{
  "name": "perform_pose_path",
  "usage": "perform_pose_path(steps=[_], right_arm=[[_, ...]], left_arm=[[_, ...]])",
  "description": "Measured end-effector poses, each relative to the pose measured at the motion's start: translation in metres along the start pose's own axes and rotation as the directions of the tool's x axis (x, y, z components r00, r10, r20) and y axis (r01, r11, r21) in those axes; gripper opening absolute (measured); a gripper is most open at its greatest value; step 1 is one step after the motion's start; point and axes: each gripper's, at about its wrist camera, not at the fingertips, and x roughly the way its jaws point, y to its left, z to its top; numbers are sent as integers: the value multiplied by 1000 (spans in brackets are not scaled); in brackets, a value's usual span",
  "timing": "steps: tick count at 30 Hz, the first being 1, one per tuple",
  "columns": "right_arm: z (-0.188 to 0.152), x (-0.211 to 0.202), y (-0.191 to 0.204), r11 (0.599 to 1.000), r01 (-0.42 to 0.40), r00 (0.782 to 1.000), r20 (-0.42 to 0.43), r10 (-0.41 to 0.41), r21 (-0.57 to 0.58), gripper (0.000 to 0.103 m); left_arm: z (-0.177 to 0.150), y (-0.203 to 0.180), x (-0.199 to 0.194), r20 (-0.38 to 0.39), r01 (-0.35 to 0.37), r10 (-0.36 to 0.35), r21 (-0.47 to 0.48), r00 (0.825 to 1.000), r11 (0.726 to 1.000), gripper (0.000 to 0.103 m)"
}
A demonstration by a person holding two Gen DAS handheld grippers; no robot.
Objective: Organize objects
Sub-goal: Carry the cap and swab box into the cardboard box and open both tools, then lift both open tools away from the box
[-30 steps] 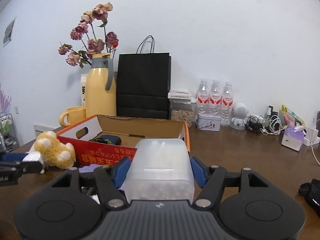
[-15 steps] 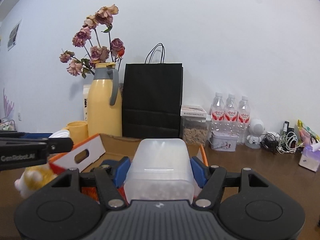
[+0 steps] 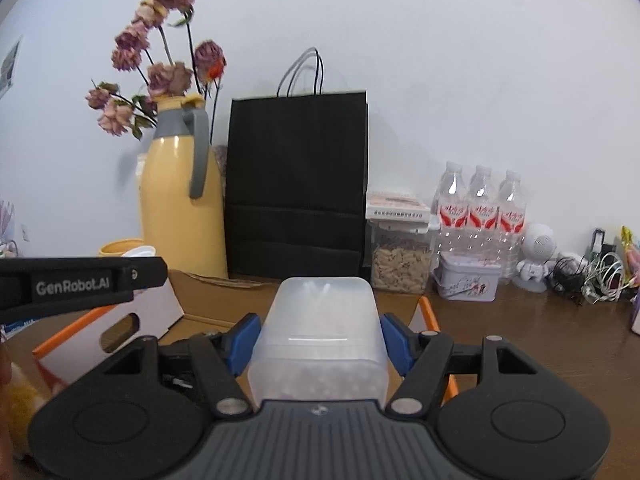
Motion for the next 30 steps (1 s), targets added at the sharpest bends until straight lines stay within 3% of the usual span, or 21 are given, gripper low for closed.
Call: perform_pose_path(steps=[4, 10, 13, 16, 18, 19, 26, 30], right_arm=[[-7, 16, -2, 1000, -10, 999, -45, 10, 8, 65], [-11, 19, -3, 1000, -12, 998, -63, 13, 15, 65], [-12, 19, -2, 1000, -14, 998, -69, 15, 17, 65], [-11, 16, -4, 1000, -12, 998, -63, 13, 24, 67], [-11, 14, -4, 999, -18, 998, -64, 20, 27, 81], [-11, 13, -4, 999, -21, 998, -64, 22, 25, 85], [-12, 7, -1, 1000, -19, 998, -62, 20, 13, 102], [-11, 4, -2, 1000, -22, 998, -54, 23, 21, 103]], left_arm=[[-7, 0, 15, -45, -9, 10, 18, 999, 1000, 41], [-9, -2, 14, -45, -10, 12, 31, 999, 999, 41], [-9, -2, 13, -44, -15, 17, 38, 999, 999, 47], [-10, -3, 11, -41, -28, 30, 44, 999, 999, 75], [-11, -3, 8, -30, -41, 43, 50, 999, 998, 98], [-11, -3, 7, -24, -47, 48, 48, 999, 998, 102], [-9, 4, 1, -29, -58, 58, 8, 998, 998, 103], [-9, 6, 1, -34, -58, 57, -5, 998, 998, 103]])
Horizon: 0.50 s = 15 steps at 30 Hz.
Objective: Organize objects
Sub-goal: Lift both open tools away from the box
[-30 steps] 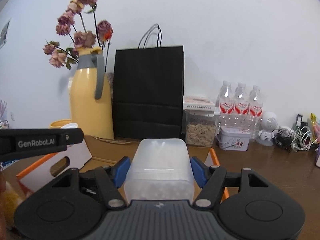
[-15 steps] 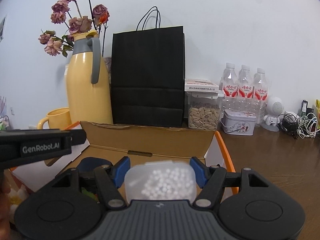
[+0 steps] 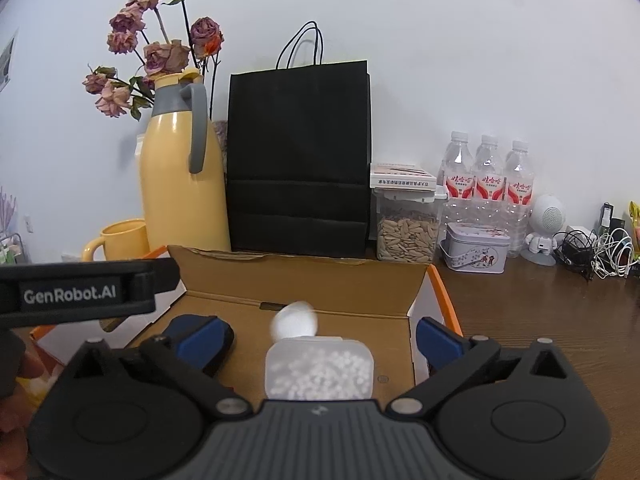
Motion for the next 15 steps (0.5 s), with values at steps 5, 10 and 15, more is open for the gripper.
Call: perform_pose_path(steps=[5, 10, 15], right_arm=[[0, -3, 0, 1000, 0, 1000, 2, 0, 3, 103], [1, -8, 0, 1000, -2, 1000, 4, 2, 3, 103], [1, -22, 1, 1000, -12, 1000, 22, 12, -2, 103]], left_arm=[[0, -1, -2, -2, -1, 1, 4, 1000, 1000, 103], [1, -1, -10, 9, 6, -6, 11, 1000, 1000, 103], [3, 0, -27, 28, 25, -26, 13, 999, 1000, 103]])
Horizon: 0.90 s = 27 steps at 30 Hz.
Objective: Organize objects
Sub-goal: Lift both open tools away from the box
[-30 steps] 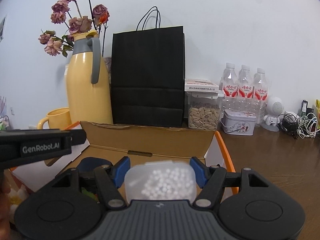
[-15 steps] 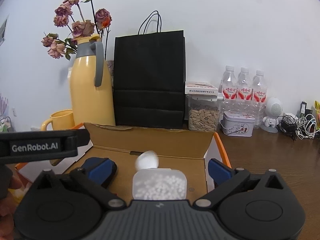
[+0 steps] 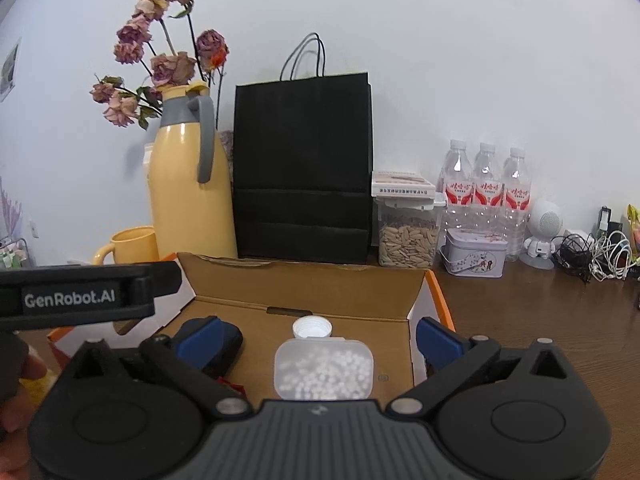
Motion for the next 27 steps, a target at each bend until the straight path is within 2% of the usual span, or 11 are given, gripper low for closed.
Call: perform_pose_path(steps=[9, 18, 27], right_arm=[[-2, -45, 8, 999, -22, 998, 60, 24, -31, 103], [-21, -108, 21, 998, -49, 995, 90, 53, -39, 103], [-56, -158, 31, 996, -74, 997, 30, 75, -51, 103]], left_arm=[[1, 7, -49, 41, 37, -38, 30, 998, 999, 103], [-17, 28, -105, 43, 33, -36, 59, 998, 998, 103], [-46, 59, -150, -2, 15, -15, 69, 1000, 998, 103]])
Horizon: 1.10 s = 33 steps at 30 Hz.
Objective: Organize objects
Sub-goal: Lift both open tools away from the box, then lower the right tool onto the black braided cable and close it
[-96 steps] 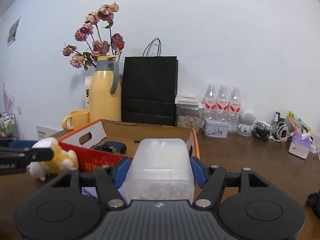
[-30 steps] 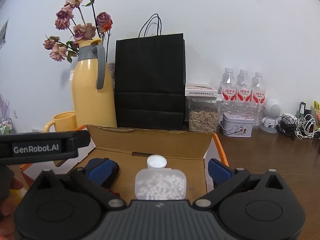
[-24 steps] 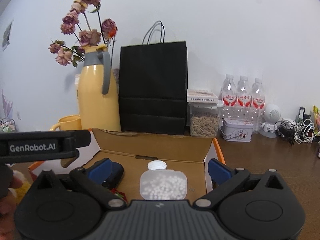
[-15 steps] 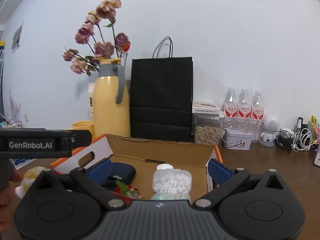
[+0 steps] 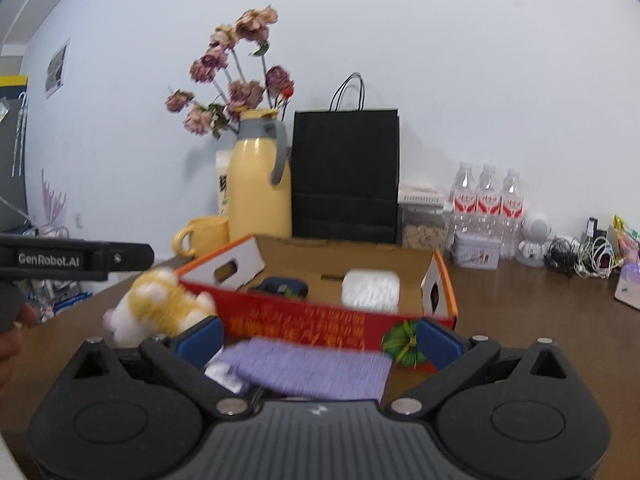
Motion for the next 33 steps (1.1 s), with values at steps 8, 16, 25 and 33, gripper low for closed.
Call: perform_pose_path(steps=[8, 16, 25, 33], right_arm=[[-37, -18, 11, 1000, -4, 994, -113, 4, -1, 103], [-48, -20, 13, 1000, 8, 988, -156, -6, 10, 103], [-47, 8, 15, 1000, -10, 975, -224, 14, 17, 103], [-38, 59, 20, 999, -3, 955, -296, 16, 44, 103]], left_arm=[[-35, 23, -25, -66, -4, 4, 1, 998, 1000, 103], [-46, 29, -32, -76, 25, -24, 12, 997, 1000, 103], [-48, 41, -28, -82, -3, 2, -8, 997, 1000, 103], [-51, 51, -27, -96, -23, 21, -26, 995, 999, 103]])
